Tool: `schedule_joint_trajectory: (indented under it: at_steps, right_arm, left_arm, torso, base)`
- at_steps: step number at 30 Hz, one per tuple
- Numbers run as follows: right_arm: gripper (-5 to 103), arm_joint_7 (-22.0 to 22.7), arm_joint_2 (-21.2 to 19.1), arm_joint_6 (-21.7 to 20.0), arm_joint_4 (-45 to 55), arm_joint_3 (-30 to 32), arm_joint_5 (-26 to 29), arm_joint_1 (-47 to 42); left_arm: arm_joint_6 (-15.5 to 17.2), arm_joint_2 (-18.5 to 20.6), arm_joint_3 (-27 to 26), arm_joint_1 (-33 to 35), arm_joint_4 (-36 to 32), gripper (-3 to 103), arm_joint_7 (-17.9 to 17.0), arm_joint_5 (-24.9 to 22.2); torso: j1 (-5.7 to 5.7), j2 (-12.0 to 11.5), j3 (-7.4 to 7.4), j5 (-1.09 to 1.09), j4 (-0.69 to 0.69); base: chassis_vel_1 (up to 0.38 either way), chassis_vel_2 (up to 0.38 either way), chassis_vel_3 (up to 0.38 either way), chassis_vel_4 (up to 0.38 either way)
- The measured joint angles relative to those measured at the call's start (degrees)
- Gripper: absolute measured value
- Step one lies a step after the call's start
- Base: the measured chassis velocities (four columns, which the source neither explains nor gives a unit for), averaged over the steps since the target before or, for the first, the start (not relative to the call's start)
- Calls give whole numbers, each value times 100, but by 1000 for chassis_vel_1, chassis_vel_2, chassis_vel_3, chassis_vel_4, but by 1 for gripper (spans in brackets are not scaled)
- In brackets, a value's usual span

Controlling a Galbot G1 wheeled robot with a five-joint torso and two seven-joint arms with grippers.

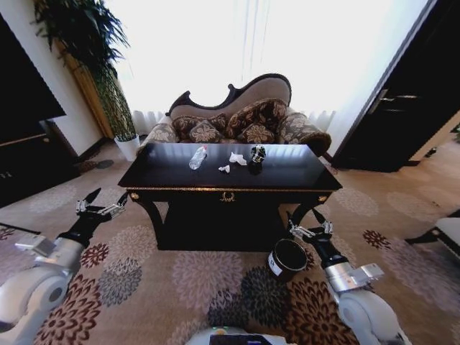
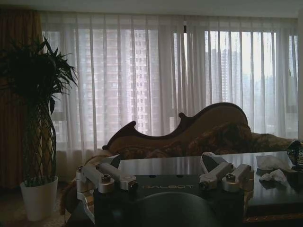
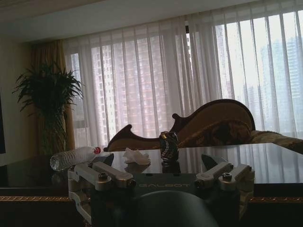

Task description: Move to the front of the table and place the trash on the table into the trash bin.

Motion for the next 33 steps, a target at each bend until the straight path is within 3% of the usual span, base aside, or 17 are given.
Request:
schedule_joint_trajectory:
  at_steps: [25,33]
  right_arm:
    - [100,90,82,8,2,-58,-41,9]
    - [100,82,188,120,-66,-88,-159,-10]
  left_arm:
    - [62,-6,110,4,-19,97,-37,33]
    - [91,208,387,-185,35,98,38,15]
  torso:
    - [0,0,0,-1,0]
    - [-3,1,-1,-1,-1]
  base:
    - [-149,143,143,-144]
    - [-15,13,18,-12]
